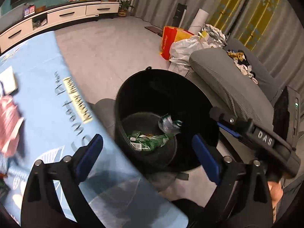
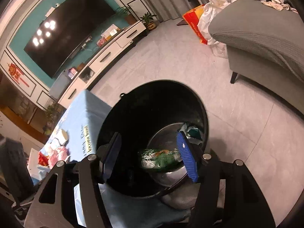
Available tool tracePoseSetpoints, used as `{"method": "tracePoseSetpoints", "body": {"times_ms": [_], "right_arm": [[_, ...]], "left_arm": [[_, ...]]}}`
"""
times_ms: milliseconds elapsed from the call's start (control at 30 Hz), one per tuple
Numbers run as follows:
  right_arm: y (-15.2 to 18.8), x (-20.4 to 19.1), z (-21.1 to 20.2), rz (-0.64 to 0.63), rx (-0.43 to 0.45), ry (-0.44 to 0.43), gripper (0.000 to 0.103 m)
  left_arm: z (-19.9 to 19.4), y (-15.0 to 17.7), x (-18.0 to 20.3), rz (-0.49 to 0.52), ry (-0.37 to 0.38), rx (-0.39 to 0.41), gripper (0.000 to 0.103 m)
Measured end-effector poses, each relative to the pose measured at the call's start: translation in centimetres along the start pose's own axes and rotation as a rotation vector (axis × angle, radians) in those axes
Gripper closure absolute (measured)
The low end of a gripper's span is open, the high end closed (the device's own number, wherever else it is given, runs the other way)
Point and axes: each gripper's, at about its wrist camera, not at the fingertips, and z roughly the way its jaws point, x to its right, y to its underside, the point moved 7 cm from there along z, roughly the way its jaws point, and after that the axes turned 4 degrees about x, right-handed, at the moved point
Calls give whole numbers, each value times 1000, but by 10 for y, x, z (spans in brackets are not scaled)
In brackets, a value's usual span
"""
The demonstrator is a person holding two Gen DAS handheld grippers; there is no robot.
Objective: Collect trash
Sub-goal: 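Grasp the green hazelnut wafer wrapper with the left tool and drop it into the black bin, then grasp the blue cloth with the right tool while the left tool grasps the dark plastic bag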
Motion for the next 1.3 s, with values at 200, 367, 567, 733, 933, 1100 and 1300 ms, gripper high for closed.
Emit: {"method": "tracePoseSetpoints", "body": {"times_ms": [200,367,567,733,933,1100,1300], "right_arm": [[22,-32,-10,-72,-36,-36,36],[55,-77,-14,-192,-97,-64,30],[99,-144,-16,-349,-174,-159,23],[138,-188,-18,-476,-220,-218,22],[160,-220,-18,-606,-160,-248,22],[172,-246,-9,-735,-118,-269,4],[180,-259,15,-787,-169,-269,3]], "left_arm": [[-54,48,-46,-163,-16,13,3],[-110,82,-82,-257,-58,63,3],[-186,132,-127,-347,-75,155,3],[-217,172,-174,-496,-162,185,3],[-235,187,-201,-546,-216,266,3],[-228,183,-211,-562,-173,237,3],[-218,167,-224,-593,-164,262,3]]}}
